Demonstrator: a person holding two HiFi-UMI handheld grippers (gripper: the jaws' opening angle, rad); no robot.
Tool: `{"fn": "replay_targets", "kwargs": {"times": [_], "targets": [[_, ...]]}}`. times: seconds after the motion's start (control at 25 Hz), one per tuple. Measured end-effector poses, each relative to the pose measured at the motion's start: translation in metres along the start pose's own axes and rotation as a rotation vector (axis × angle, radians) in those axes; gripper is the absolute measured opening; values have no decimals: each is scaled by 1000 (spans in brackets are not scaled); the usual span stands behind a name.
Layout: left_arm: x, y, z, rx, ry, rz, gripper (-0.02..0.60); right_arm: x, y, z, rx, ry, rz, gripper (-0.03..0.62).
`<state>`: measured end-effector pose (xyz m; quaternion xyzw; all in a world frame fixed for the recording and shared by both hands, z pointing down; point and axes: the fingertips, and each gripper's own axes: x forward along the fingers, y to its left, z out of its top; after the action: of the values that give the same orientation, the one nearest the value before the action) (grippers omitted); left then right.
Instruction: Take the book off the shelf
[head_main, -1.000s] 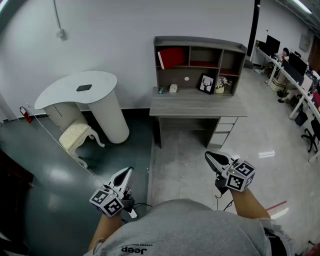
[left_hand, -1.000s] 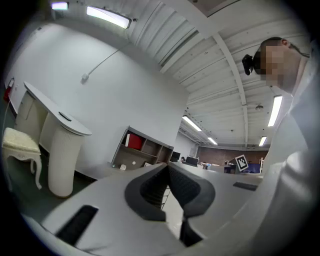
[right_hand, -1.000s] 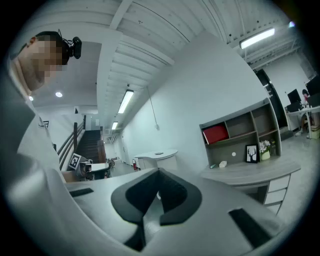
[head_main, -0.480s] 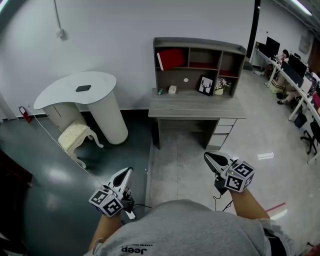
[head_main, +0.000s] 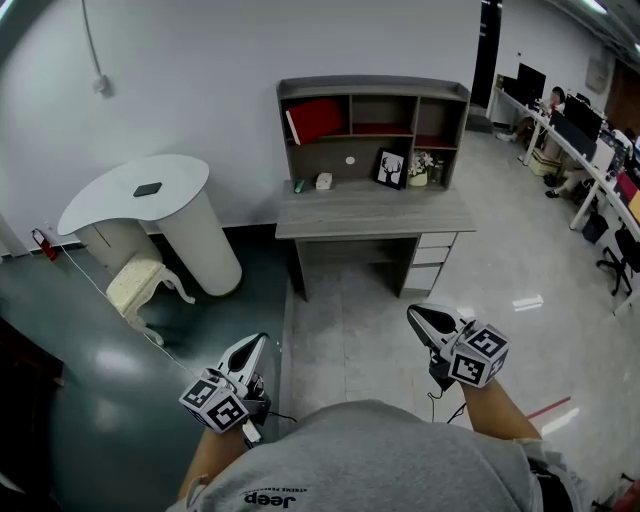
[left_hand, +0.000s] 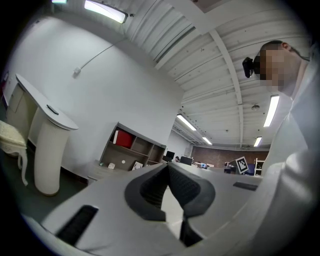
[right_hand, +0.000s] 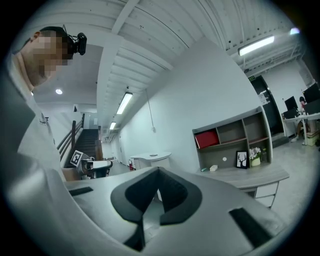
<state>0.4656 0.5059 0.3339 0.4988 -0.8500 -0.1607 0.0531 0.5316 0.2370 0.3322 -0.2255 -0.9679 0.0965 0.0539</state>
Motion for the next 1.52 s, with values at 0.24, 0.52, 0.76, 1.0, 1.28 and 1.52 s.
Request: {"fn": "replay_targets", "kwargs": {"times": [0.24,0.52,0.76,1.0,1.28,1.52], "targets": [[47,-49,-18,7,6,-29,14,-60,-41,-1,-6,-1,-17,3],[80,-86,-38,24,31,-47,14,-110,-79,-5,-1,-6,-49,3],[89,-96,-40,36,51,-47,14,-122,-84,-14,2,-14,-31,3],[103,-91,-40,44,65,-56,14,-120,-97,-18,18,-18,-43,3],[120,-66,-30,42,57,-84,14,-97,-109,-15,8,-18,-63,3],[130,-2,-24,27,49,-85,14,-34,-119,-12,-20,6,-73,3]]}}
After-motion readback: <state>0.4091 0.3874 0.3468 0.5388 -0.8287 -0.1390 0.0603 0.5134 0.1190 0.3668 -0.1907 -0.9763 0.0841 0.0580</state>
